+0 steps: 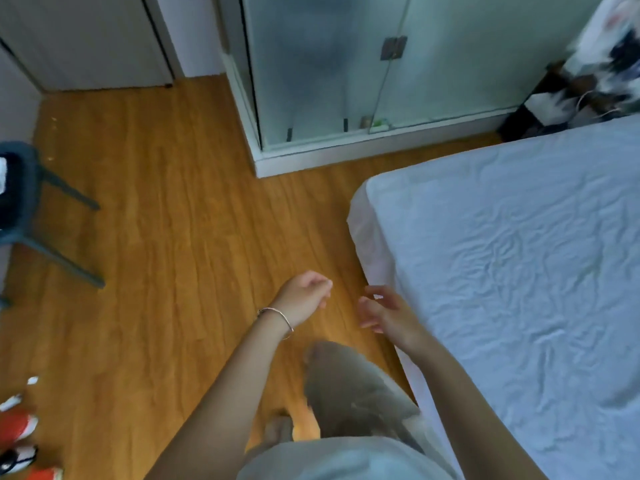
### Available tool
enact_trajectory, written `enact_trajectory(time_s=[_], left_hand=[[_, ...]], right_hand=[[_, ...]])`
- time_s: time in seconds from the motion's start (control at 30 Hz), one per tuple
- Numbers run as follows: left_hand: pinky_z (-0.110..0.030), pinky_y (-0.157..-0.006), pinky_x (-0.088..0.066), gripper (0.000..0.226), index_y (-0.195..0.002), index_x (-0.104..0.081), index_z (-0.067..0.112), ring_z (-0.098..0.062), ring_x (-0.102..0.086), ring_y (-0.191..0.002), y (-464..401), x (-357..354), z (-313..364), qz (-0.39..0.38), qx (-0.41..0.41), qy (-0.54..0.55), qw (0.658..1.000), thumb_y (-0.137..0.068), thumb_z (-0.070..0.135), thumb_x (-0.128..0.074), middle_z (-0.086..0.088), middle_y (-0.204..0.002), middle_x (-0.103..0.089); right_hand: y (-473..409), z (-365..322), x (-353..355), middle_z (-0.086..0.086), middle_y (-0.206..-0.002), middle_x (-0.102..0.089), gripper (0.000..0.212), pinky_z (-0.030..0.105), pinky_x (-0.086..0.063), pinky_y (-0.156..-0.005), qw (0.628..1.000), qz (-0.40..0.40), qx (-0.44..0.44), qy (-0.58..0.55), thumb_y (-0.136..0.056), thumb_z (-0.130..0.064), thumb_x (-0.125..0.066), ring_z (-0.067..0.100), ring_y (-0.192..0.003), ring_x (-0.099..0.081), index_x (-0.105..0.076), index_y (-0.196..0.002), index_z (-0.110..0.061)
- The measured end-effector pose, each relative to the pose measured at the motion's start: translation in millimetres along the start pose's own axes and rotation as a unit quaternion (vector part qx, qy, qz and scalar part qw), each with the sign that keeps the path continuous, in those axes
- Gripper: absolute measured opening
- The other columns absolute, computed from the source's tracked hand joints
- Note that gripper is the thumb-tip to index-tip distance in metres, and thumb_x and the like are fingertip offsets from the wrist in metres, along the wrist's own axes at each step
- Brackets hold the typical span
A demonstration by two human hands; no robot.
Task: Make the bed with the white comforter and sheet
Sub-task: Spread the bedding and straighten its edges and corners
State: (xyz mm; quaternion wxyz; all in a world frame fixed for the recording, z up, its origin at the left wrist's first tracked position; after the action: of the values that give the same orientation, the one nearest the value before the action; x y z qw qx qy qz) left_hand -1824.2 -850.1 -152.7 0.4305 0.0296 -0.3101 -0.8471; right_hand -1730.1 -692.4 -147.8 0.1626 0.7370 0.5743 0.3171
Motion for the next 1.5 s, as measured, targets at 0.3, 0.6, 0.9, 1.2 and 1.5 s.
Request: enact_trajectory(time_s=[0.3,0.6,0.9,1.2,1.5], left_hand=[[-0.022,-0.069,-0.046,0.015,-0.089,-0.059,0.024,-0.013,-0.063,-0.079,-266.3,96.0,146.5,-0.050,0.000,-0.095,0.994,-0.098,0.029,-0.049,0.004,-0.092,-0.068],[-0.023,-0.069,-0.046,0.022,-0.107,-0.063,0.013,-0.011,-0.065,-0.073,-500.8,166.7,279.2,-0.079,-0.001,-0.035,0.996,-0.098,0.027,-0.048,-0.001,-0.092,-0.071],[-0.032,-0.084,-0.051,0.022,-0.107,-0.063,0.018,-0.015,-0.067,-0.086,-688.5,104.2,425.4,-0.274,-0.055,-0.207,0.937,-0.098,0.030,-0.046,0.003,-0.093,-0.071],[-0.025,-0.073,-0.050,0.015,-0.108,-0.056,0.023,-0.015,-0.066,-0.087,-831.5,-105.2,548.7,-0.393,-0.085,-0.256,0.879,-0.100,0.024,-0.043,-0.001,-0.101,-0.067],[-0.031,-0.080,-0.055,0.018,-0.107,-0.060,0.021,-0.015,-0.067,-0.087,-934.1,-304.3,685.8,-0.470,-0.077,-0.355,0.805,-0.100,0.028,-0.045,0.003,-0.096,-0.067]], right_hand=[[-270.4,-177.4,85.4,0.000,-0.109,-0.069,0.029,0.024,-0.054,-0.077,0.996,0.050,0.000,-0.071,-0.099,-0.041,-0.049,0.015,-0.091,-0.070,-0.061,-0.115,-0.020],[-474.2,-316.2,131.9,0.004,-0.095,-0.072,0.024,0.028,-0.053,-0.083,0.997,0.068,0.000,-0.028,-0.100,-0.032,-0.051,0.016,-0.087,-0.070,-0.061,-0.115,-0.016],[-565.3,-354.4,227.5,-0.003,-0.099,-0.070,0.024,0.021,-0.054,-0.077,0.944,0.248,-0.108,-0.188,-0.100,-0.035,-0.050,0.010,-0.083,-0.070,-0.060,-0.116,-0.020],[-653.1,-315.7,431.1,-0.006,-0.110,-0.064,0.025,0.016,-0.050,-0.075,0.848,0.402,-0.165,-0.303,-0.099,-0.034,-0.052,0.008,-0.083,-0.070,-0.055,-0.122,-0.024],[-706.0,-290.7,664.8,-0.002,-0.108,-0.064,0.029,0.028,-0.052,-0.090,0.791,0.464,-0.199,-0.347,-0.098,-0.032,-0.052,0.009,-0.084,-0.069,-0.050,-0.126,-0.024]])
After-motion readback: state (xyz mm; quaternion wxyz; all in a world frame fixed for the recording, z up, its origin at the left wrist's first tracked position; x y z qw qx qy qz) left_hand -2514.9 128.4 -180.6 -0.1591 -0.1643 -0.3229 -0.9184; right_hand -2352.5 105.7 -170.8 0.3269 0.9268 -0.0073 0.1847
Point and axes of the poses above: each hand's wrist, its own y-axis away from the middle knuckle, its own x-axis out of the back of the hand, z = x × y, the point moved 2 cm from there along -y, towards the middle knuckle
